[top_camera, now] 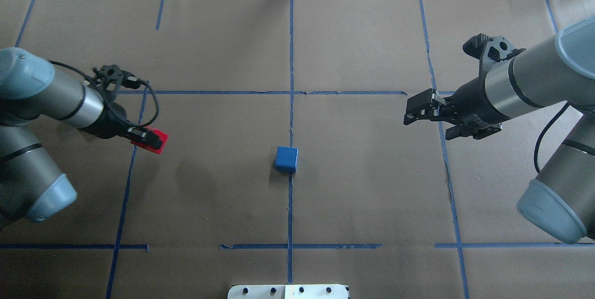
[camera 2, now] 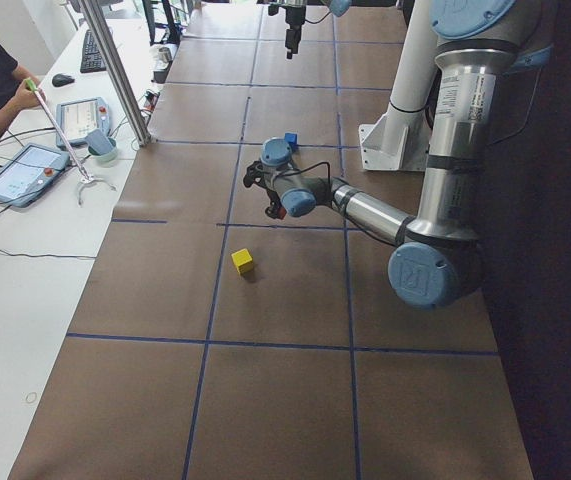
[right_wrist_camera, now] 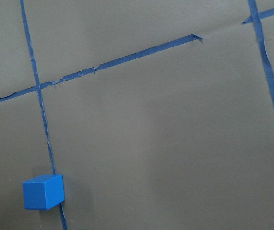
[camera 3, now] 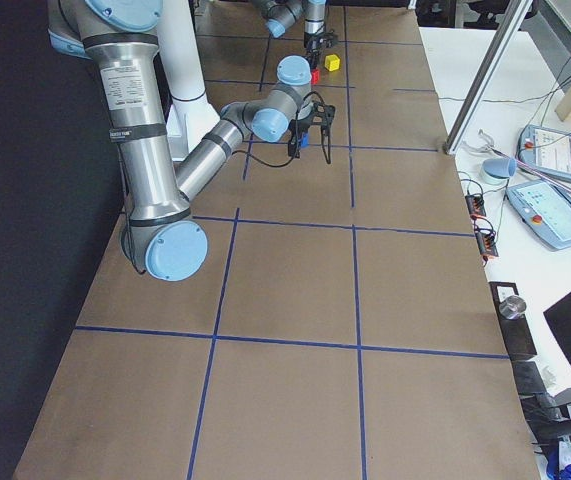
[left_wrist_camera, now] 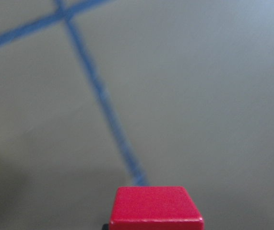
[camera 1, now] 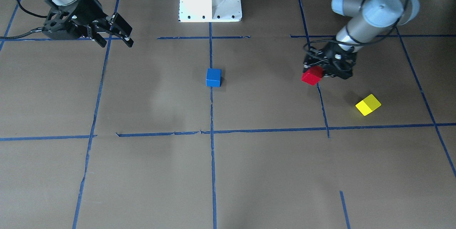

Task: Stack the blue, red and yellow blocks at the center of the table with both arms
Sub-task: 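Carry the red cube with the left gripper onto the blue cube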

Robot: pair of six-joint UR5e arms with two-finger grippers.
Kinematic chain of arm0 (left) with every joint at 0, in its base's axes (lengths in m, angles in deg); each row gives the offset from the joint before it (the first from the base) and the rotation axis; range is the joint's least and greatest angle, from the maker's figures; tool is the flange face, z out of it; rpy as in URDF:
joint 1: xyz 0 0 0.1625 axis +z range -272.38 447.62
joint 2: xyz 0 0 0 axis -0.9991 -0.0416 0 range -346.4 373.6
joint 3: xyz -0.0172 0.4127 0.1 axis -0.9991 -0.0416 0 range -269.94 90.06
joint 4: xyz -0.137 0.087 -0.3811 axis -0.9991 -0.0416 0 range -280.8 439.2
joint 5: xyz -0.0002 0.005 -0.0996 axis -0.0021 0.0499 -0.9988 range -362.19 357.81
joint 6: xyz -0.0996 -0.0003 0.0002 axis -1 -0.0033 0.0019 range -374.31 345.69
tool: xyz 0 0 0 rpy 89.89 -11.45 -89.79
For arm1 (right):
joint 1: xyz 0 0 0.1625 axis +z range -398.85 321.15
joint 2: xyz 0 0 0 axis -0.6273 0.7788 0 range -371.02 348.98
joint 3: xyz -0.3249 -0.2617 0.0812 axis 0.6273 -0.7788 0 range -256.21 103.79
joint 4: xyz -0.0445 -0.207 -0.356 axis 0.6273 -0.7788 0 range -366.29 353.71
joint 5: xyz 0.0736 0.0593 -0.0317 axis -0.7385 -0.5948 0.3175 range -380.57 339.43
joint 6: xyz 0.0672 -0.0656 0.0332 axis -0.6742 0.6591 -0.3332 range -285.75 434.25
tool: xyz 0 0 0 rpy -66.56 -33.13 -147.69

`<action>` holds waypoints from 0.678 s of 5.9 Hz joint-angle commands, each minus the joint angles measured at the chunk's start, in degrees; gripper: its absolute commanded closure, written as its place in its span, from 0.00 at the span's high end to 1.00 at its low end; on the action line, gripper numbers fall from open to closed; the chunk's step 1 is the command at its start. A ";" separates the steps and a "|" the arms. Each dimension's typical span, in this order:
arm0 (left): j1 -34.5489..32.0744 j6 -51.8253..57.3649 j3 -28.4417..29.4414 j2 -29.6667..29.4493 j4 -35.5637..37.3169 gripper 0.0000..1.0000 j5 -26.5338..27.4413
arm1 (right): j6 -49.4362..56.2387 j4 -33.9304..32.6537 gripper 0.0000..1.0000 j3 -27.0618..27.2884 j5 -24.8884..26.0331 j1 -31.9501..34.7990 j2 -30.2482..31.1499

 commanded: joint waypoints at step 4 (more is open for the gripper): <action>13.39 -11.07 13.38 -33.54 25.53 0.00 13.39 | 1.15 0.18 1.00 -0.25 -0.03 1.92 2.84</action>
